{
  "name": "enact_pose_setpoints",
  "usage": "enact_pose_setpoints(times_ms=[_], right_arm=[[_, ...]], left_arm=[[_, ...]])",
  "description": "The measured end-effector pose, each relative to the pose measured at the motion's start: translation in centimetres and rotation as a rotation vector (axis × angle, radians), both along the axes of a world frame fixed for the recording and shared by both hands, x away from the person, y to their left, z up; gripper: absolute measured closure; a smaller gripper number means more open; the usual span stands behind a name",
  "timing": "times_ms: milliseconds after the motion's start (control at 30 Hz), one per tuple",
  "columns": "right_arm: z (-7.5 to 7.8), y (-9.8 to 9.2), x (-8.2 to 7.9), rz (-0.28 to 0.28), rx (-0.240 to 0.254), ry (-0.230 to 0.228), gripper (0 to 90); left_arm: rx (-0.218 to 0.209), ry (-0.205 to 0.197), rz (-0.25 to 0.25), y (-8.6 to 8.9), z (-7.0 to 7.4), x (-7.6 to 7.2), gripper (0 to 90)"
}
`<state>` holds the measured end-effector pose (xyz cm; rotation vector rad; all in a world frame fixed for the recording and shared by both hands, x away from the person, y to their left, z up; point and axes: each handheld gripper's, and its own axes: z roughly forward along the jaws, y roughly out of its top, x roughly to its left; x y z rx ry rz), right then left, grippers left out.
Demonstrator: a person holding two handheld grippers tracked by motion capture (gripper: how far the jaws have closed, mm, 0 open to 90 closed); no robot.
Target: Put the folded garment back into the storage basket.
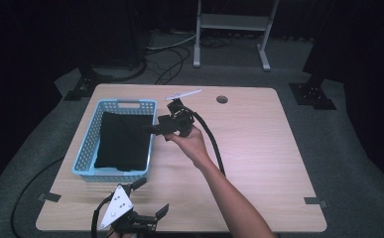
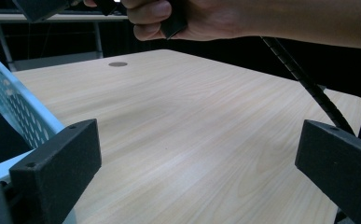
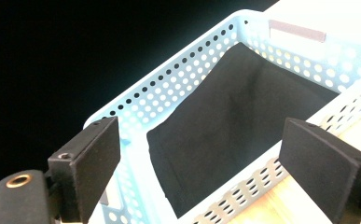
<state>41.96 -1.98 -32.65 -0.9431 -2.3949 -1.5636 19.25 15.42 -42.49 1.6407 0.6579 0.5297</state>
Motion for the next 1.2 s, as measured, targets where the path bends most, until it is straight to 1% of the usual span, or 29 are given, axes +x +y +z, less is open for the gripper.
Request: enact_pose_setpoints(times_ms=[100,133,333,533,967,1200], right_arm=[[0.1,-0.3,-0.1,0.003,-0.001,-0.004,12.5],[0.1,-0.6,-0.2,0.002,-0.007,-0.012,12.6],[0.3,-1.5,-0.5,-0.005,-0.015,-0.013,12.6],[0.5,-2.1,-0.6,-0.008,-0.020,-0.026,12.6],[0.3,-2.9,-0.6,-0.010,-0.036,-0.029,12.5],[0.1,-3.7,-0.7,-0.016,-0.039,-0.028,12.5]], left_arm=[[-0.001,-0.003,0.007,0.1,0.0,0.0,0.0],[0.002,-0.001,0.004,0.2,0.0,0.0,0.0],[-0.001,-0.003,0.011,0.3,0.0,-0.1,0.0],[0.000,-0.003,0.012,0.3,0.0,-0.2,0.0],[0.005,-0.002,0.015,0.4,0.0,-0.1,0.0],[-0.001,0.000,0.012,0.4,-0.1,-0.1,0.0]])
